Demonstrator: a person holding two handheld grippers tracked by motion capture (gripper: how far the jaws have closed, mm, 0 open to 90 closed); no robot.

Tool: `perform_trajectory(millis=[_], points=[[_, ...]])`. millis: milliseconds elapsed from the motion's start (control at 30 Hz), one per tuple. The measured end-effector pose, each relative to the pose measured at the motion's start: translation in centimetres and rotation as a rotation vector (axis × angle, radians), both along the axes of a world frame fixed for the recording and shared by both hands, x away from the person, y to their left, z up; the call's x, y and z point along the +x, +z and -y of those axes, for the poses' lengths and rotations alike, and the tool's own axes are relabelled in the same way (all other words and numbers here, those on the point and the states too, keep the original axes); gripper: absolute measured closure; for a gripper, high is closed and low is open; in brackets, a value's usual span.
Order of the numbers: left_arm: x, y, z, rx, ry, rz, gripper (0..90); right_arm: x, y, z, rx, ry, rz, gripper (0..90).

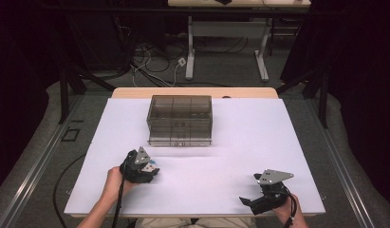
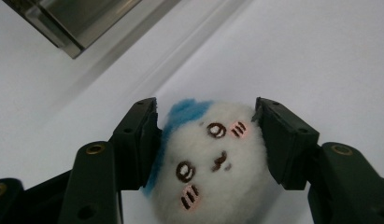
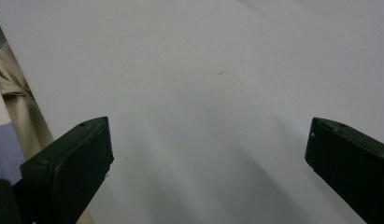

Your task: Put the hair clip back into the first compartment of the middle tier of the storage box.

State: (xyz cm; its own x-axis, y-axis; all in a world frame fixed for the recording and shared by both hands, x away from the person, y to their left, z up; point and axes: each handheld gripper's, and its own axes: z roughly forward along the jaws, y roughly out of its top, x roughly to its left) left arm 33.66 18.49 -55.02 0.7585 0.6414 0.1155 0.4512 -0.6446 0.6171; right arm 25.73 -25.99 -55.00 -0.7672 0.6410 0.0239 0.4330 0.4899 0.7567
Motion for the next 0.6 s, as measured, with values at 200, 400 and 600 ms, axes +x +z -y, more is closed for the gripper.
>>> perform_trajectory(millis=[200, 400, 600], points=[[0.04, 0.13, -0.38, -0.008, 0.007, 0.018, 49.4, 0.02, -0.02, 0.0, 0.007, 0.0, -0.001, 0.4], [-0.05, 0.35, -0.36, -0.027, 0.024, 0.036, 50.7, 0.02, -0.02, 0.03, 0.005, -0.005, 0.0, 0.4], [-0.28, 0.67, -0.38, -0.048, 0.025, 0.06, 51.0, -0.05, 0.01, 0.01, 0.0, -0.002, -0.001, 0.4]])
